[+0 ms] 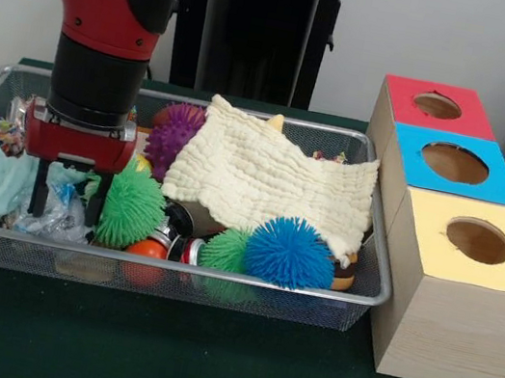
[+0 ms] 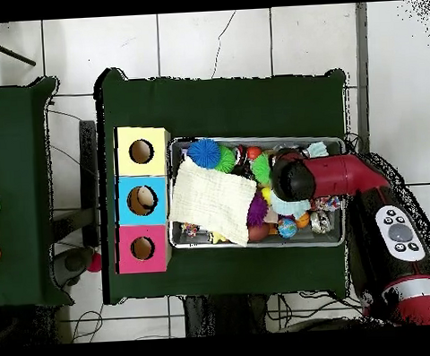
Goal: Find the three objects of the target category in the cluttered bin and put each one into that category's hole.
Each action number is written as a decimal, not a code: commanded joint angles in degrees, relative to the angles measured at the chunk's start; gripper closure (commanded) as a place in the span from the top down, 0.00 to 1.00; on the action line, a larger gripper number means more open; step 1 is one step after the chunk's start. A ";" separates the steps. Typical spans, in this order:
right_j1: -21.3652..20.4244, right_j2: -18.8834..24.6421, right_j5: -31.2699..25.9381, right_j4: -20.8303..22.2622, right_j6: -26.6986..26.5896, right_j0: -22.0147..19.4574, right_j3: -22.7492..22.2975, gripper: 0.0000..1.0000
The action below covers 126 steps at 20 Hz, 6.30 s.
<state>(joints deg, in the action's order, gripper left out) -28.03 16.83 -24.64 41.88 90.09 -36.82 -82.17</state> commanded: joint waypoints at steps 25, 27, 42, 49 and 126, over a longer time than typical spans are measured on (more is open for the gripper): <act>5.41 5.20 -6.53 7.12 -15.81 -4.98 -3.06 0.00; 4.99 5.50 -7.27 6.61 -16.11 -5.12 -3.36 0.00; -6.02 7.22 -16.40 1.58 -16.68 -3.91 -8.56 0.00; -7.00 8.48 -16.61 1.84 -15.71 -4.38 -9.17 0.00; -34.58 9.44 -18.90 -19.75 6.88 6.97 -30.71 0.00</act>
<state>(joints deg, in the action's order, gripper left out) -62.48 28.68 -44.11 23.48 89.75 -31.60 -105.80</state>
